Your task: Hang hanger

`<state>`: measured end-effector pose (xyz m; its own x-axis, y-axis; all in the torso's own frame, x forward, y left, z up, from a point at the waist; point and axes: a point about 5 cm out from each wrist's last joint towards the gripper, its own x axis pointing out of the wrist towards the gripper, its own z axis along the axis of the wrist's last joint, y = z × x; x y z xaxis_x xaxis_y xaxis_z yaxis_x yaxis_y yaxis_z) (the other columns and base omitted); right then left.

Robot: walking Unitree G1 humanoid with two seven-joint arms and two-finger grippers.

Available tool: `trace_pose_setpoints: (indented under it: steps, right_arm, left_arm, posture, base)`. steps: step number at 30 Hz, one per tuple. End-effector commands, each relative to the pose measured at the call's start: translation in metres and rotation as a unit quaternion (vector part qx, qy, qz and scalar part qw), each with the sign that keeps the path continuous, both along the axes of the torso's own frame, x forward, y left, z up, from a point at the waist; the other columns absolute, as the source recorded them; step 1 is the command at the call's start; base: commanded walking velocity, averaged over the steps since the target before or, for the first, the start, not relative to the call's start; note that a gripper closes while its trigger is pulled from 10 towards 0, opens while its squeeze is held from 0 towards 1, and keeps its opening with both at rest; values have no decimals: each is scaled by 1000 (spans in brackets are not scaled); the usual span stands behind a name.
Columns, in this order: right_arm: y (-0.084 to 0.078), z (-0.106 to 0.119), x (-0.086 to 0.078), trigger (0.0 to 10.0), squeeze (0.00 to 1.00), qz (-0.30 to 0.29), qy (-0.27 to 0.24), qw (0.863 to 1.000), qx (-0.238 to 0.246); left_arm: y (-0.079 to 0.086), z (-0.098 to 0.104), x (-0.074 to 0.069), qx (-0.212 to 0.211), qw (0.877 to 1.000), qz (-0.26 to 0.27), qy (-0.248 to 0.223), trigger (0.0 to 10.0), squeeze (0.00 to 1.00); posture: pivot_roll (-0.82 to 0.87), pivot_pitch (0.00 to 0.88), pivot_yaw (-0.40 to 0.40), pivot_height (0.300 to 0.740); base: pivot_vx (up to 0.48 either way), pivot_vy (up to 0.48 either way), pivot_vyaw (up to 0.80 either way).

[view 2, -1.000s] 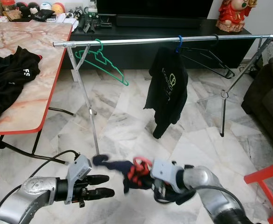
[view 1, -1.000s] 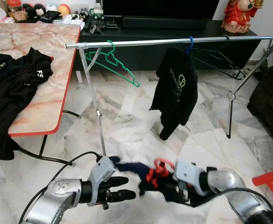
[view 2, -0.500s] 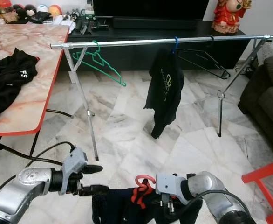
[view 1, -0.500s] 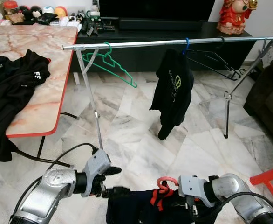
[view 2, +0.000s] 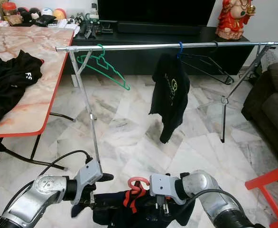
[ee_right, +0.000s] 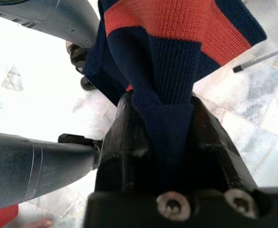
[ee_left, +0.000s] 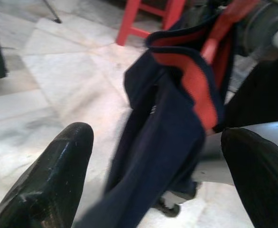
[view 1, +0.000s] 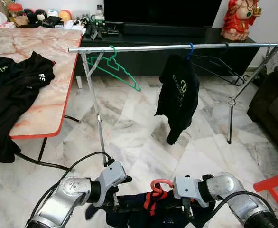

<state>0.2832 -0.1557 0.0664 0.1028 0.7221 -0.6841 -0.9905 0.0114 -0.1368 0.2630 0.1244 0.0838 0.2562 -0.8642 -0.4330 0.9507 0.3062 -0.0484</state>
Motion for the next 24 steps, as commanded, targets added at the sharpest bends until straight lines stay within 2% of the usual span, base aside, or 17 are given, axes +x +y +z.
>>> trace_pose_setpoints:
  steps: [1, 8, 17, 18, 20, 21, 22, 24]
  right_arm:
    - [5, 7, 4, 0, 0, 5, -12, 1000, 20]
    - [20, 18, 10, 0, 0, 25, -22, 999, 42]
    - [23, 25, 14, 0, 0, 25, -30, 998, 53]
    - [23, 26, 14, 0, 0, 24, -30, 998, 54]
    - [23, 26, 14, 0, 0, 23, -30, 998, 56]
    - [23, 26, 14, 0, 0, 21, -30, 998, 58]
    - [23, 26, 14, 0, 0, 20, -30, 998, 59]
    - [23, 27, 15, 0, 0, 18, -31, 998, 60]
  left_arm:
    - [-5, 0, -5, -3, 1000, -28, 14, 10000, 0]
    - [-17, -2, -2, 4, 999, -46, 1, 10000, 0]
    - [-26, -5, -3, 4, 999, -47, -4, 10000, 0]
    - [-26, -6, -3, 4, 999, -47, -4, 4863, 0]
    - [-26, -6, -2, 4, 999, -47, -4, 4471, 0]
    - [-27, -6, -2, 4, 999, -45, -6, 1725, 0]
    - [-27, -6, -1, 3, 999, -43, -7, 0, 0]
    - [-28, -5, 1, 0, 999, -37, -14, 0, 0]
  posture:
    - [30, 115, -100, 740]
    - [27, 120, -98, 740]
    - [24, 126, -100, 740]
    - [23, 127, -99, 740]
    - [23, 126, -99, 740]
    - [23, 126, -99, 740]
    - [23, 126, -99, 740]
    - [23, 128, -97, 740]
  base:
    - [0, 0, 0]
    - [0, 0, 0]
    - [0, 0, 0]
    - [0, 0, 0]
    - [0, 0, 0]
    - [0, 0, 0]
    - [0, 0, 0]
    - [0, 0, 0]
